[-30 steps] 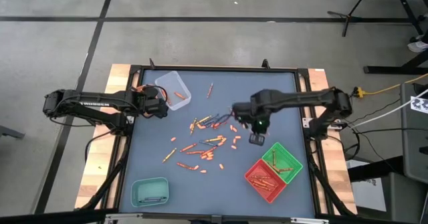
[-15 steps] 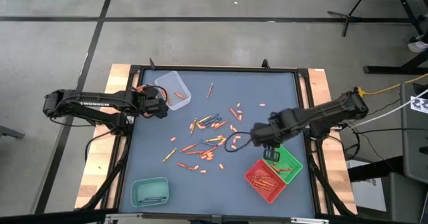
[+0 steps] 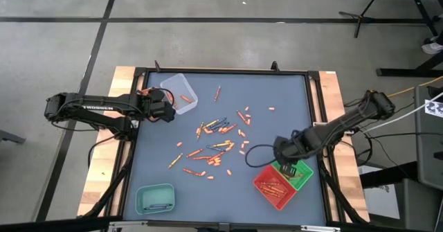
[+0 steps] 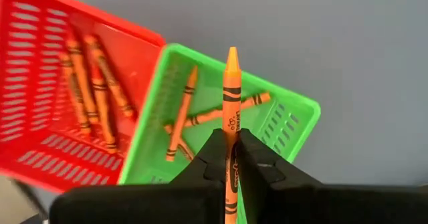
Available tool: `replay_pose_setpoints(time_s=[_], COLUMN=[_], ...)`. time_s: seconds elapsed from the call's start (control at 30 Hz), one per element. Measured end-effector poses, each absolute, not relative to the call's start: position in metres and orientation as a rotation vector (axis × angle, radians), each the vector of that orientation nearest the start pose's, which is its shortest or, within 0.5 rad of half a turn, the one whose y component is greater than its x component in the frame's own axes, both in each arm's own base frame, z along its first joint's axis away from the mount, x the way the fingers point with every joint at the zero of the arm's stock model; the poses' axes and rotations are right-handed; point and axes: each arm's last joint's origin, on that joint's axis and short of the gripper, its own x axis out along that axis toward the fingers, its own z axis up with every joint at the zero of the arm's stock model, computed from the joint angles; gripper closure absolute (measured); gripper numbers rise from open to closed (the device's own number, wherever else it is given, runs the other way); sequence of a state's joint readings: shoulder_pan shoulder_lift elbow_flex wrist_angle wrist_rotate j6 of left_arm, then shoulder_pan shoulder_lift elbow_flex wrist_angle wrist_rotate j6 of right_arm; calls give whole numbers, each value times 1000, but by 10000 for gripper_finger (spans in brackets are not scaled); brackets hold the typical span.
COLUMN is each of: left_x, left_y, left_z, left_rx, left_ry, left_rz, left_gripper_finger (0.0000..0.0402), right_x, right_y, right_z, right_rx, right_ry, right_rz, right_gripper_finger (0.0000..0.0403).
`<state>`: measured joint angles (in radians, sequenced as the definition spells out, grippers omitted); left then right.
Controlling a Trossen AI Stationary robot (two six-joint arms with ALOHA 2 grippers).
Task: Sort crayons
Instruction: Put the light orange crayon into the green bin
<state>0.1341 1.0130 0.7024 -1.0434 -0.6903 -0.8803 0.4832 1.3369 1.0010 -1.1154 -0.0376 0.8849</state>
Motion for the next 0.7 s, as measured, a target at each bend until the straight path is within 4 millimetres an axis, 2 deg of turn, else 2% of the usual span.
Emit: replay_pose_setpoints(time_s=[0.23, 0.57, 0.7], left_x=[150, 171, 181], left_y=[39, 34, 28], left_z=[222, 230, 234], left_rx=[-318, -234, -227], left_ry=[900, 790, 753], left_rz=[1172, 997, 868], left_gripper_finger=[272, 272, 272], right_x=[186, 191, 194], right_y=[103, 105, 107], right_z=[217, 216, 217], right_rx=[393, 404, 421], right_ry=[1545, 1491, 1456], right_rz=[-267, -244, -216], right_gripper_finger=[388, 388, 388])
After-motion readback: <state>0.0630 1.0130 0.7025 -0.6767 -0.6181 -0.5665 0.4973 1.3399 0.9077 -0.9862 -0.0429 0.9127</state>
